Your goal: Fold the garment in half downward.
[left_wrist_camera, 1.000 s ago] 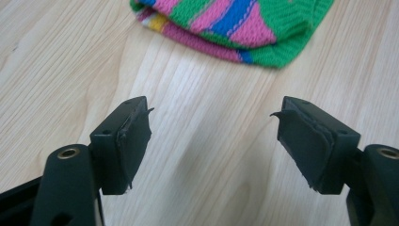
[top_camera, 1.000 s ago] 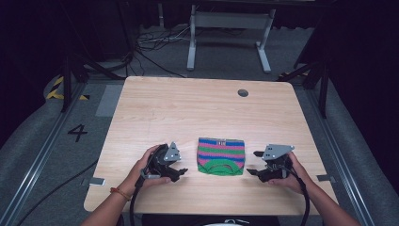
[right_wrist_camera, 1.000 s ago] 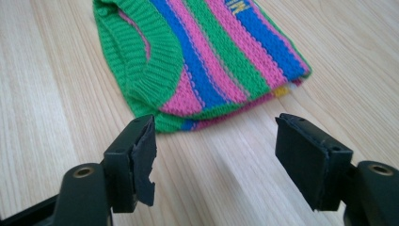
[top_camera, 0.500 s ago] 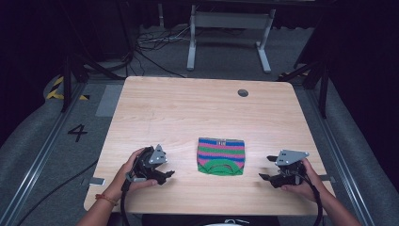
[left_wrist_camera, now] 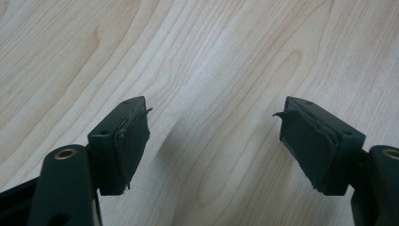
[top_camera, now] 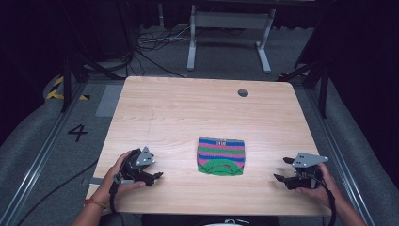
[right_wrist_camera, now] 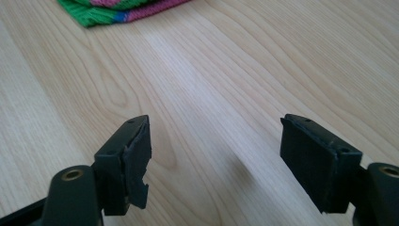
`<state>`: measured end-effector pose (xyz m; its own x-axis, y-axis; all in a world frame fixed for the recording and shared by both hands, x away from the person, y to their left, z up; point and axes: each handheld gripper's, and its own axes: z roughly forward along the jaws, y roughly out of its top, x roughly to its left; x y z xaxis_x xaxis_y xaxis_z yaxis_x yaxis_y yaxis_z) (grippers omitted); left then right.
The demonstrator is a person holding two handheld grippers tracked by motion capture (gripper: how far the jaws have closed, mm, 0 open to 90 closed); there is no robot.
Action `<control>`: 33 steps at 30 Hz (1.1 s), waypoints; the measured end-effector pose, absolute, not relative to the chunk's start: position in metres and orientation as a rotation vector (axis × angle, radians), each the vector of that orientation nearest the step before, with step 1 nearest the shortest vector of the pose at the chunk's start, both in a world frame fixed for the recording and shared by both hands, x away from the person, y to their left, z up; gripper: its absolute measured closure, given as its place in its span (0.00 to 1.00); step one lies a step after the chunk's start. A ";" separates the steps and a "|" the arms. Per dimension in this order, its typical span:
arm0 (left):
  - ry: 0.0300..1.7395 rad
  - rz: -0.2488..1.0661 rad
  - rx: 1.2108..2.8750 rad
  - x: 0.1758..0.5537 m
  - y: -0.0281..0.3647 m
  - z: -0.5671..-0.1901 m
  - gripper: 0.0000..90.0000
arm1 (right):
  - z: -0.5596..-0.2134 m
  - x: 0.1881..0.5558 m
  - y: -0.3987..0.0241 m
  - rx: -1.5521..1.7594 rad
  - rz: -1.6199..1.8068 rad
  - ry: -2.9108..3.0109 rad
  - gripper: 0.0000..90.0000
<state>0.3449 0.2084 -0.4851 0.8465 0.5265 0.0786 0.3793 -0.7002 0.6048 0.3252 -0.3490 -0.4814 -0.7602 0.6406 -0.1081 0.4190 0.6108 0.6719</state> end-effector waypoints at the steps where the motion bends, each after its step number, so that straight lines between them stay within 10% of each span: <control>1: 0.662 0.328 2.425 0.345 0.211 -0.485 0.27 | -0.482 0.325 -0.351 0.855 0.919 2.498 0.29; 33: 0.826 0.269 2.266 0.322 0.273 -0.500 0.21 | -0.505 0.301 -0.412 1.120 1.038 2.376 0.20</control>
<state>0.3222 0.2734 -0.4995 0.7752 0.6303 -0.0414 0.4852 -0.5522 0.6779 0.3010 -0.4124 -0.5048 -0.6434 0.7652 0.0218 0.5359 0.4298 0.7267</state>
